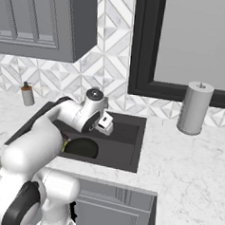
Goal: Pick the pan and sponge and place them into the sink. Then turn on the water.
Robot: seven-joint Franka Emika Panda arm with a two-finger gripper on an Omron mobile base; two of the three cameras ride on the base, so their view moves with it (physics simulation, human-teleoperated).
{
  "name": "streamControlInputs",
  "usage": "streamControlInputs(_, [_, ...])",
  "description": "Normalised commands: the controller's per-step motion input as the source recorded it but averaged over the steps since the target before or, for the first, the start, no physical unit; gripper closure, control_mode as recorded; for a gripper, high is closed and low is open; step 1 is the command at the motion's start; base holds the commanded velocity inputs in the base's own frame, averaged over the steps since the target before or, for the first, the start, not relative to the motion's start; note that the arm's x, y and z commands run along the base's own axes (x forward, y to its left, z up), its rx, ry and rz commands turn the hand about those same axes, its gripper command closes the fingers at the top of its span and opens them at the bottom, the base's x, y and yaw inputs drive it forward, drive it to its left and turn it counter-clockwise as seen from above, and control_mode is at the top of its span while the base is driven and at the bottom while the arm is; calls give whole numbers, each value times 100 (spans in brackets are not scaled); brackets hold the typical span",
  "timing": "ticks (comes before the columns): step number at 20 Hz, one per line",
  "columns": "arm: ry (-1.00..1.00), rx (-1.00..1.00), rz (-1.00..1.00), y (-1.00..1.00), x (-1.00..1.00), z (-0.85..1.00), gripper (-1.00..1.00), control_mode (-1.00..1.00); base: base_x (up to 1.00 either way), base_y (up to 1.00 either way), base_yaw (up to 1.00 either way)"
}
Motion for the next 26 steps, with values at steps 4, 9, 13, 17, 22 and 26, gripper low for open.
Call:
streamControlInputs(4, [0, 4, 0, -20, 0, 0, -100, -100, 0, 0, 0])
streamControlInputs(9, [0, 5, 1, -8, 1, 0, -100, -100, 0, 0, 0])
streamControlInputs(13, [0, 7, 0, -1, 5, 0, -100, -100, 0, 0, 0])
streamControlInputs(17, [0, 5, 0, 6, 22, -1, -100, -100, 0, 0, 0])
streamControlInputs(22, [-1, 10, 0, 9, 39, 0, -100, -100, 0, 0, 0])
streamControlInputs(26, [-1, 19, 0, 0, 40, 0, -100, -100, 0, 0, 0])
